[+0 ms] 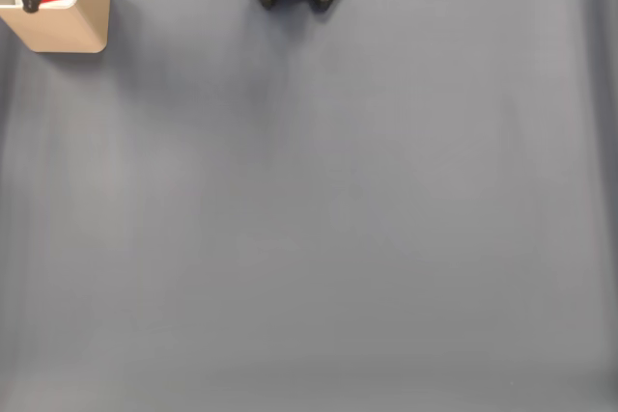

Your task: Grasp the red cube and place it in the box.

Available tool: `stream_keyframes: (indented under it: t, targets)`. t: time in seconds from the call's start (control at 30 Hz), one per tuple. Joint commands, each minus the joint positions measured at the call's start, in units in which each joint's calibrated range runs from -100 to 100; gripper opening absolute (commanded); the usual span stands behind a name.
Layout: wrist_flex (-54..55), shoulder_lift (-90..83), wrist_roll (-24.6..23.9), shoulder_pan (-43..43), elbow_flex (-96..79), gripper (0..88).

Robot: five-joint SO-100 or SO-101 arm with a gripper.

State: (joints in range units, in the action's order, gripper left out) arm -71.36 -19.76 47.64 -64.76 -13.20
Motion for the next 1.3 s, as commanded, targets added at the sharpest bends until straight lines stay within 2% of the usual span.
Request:
stream_keyframes:
  t: [0.0, 0.6, 1.27]
  targets:
    - [1.3, 0.0, -0.6, -1.5, 3.6, 4.3]
    - [2.0, 2.5, -3.0, -3.8, 4.5, 4.3]
    - [10.0, -4.2, -3.9, -9.0, -5.4, 4.4]
